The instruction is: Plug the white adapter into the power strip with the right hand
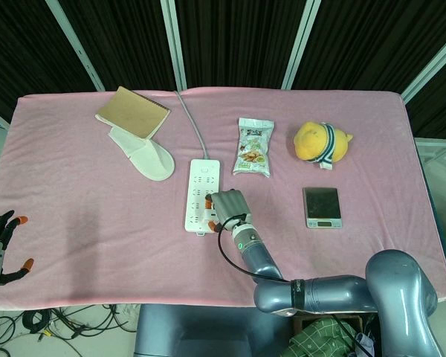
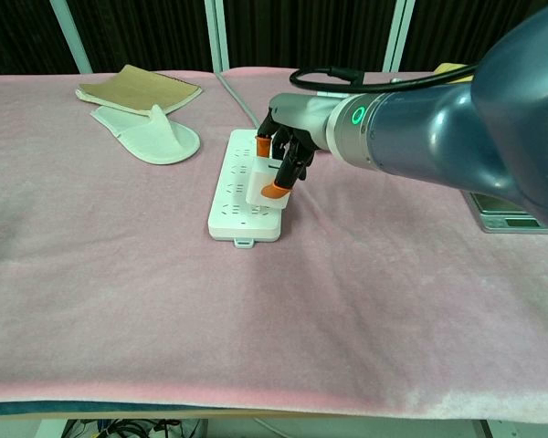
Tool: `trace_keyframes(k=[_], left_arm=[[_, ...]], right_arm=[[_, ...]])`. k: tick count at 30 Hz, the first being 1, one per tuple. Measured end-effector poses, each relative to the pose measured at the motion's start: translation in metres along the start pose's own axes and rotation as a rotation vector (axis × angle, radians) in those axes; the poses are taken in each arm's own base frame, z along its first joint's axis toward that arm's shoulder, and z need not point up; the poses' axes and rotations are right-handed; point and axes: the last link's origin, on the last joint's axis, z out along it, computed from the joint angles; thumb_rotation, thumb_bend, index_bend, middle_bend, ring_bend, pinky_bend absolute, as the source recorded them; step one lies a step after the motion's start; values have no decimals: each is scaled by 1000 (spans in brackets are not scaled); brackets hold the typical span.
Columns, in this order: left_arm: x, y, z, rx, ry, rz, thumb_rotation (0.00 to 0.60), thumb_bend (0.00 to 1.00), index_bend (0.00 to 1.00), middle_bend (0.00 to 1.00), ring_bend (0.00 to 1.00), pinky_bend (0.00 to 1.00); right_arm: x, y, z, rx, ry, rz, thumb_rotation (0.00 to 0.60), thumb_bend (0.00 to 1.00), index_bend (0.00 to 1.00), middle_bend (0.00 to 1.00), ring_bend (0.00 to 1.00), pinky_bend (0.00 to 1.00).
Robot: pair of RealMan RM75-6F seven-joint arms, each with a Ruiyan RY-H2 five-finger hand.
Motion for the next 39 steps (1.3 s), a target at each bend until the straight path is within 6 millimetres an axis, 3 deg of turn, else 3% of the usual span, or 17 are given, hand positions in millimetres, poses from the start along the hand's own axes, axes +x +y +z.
trace_keyframes(k=[39], left_arm=[[0, 0, 2, 5, -8, 3, 600, 280, 119, 16, 0, 0]], right_arm=[[-4, 9, 6, -1, -12, 1, 600, 316, 661, 550, 582, 323]])
